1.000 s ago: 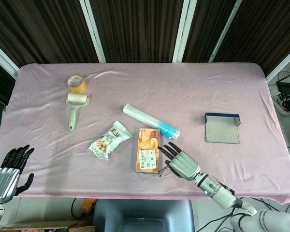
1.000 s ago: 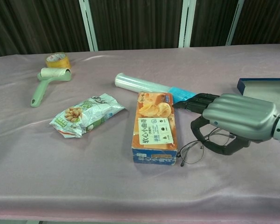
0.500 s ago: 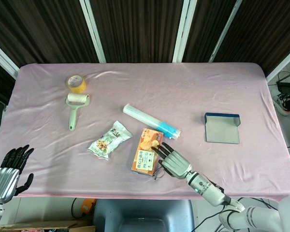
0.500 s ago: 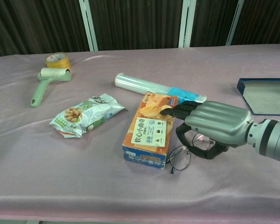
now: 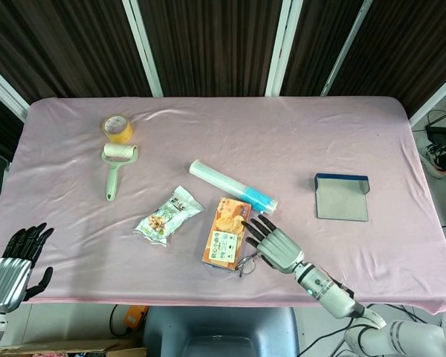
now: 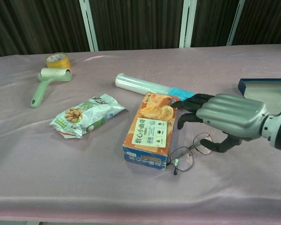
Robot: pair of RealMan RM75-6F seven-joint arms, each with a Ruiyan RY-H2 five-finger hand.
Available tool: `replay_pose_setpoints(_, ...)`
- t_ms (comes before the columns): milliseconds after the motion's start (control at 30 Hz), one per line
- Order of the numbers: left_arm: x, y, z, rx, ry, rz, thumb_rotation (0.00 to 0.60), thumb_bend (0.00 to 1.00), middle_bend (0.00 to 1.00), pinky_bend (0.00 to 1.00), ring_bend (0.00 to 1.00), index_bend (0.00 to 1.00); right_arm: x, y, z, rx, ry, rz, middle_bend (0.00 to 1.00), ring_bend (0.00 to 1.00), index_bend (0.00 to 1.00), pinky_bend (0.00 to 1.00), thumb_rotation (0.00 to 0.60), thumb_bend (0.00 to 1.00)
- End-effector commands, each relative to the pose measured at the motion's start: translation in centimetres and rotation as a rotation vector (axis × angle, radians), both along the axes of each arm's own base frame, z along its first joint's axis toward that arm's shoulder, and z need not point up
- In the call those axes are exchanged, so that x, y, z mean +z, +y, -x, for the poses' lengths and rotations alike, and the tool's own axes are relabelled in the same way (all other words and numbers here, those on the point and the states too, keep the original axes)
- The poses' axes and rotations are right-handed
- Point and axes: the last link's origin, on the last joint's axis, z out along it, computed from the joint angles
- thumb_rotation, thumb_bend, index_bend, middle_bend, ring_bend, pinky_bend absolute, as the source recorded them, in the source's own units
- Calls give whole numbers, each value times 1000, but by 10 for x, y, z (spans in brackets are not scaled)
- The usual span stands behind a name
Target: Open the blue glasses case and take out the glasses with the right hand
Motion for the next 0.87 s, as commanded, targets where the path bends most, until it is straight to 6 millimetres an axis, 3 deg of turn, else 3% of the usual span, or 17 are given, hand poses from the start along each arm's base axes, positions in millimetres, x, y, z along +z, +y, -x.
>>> replay_pose_setpoints(33, 1, -1, 0, -3, -1, -2, 600, 433, 0, 68, 0, 0, 33, 5, 4, -7, -65, 92, 1, 0, 342, 0, 600, 504)
replay_pose_setpoints(167, 3, -2, 0, -15, -7, -15, 600, 434, 0, 62, 0, 0, 91, 26, 36, -142, -45, 257, 0, 0, 240, 0, 600, 421)
replay_pose_setpoints(267, 4, -3, -2, -37, -10, -28, 600, 433, 0, 53, 0, 0, 128, 49, 64, -280, -36, 379, 0, 0, 178, 0, 600, 420)
replay_pose_setpoints(367, 3, -3, -4, -70, -10, -41, 600, 432, 0, 36, 0, 0, 149, 73, 92, -386, -82, 474, 0, 0, 133, 0, 600, 406)
replay_pose_setpoints(500, 0, -6, -5, -93, -13, -44, 600, 433, 0, 26, 0, 0, 160, 93, 118, -457, -150, 527, 0, 0, 96, 0, 600, 374)
replay_pose_setpoints(867, -2, -8, -6, -100, -20, -43, 600, 423, 0, 20, 0, 0, 162, 92, 120, -431, -154, 519, 0, 0, 80, 0, 600, 373)
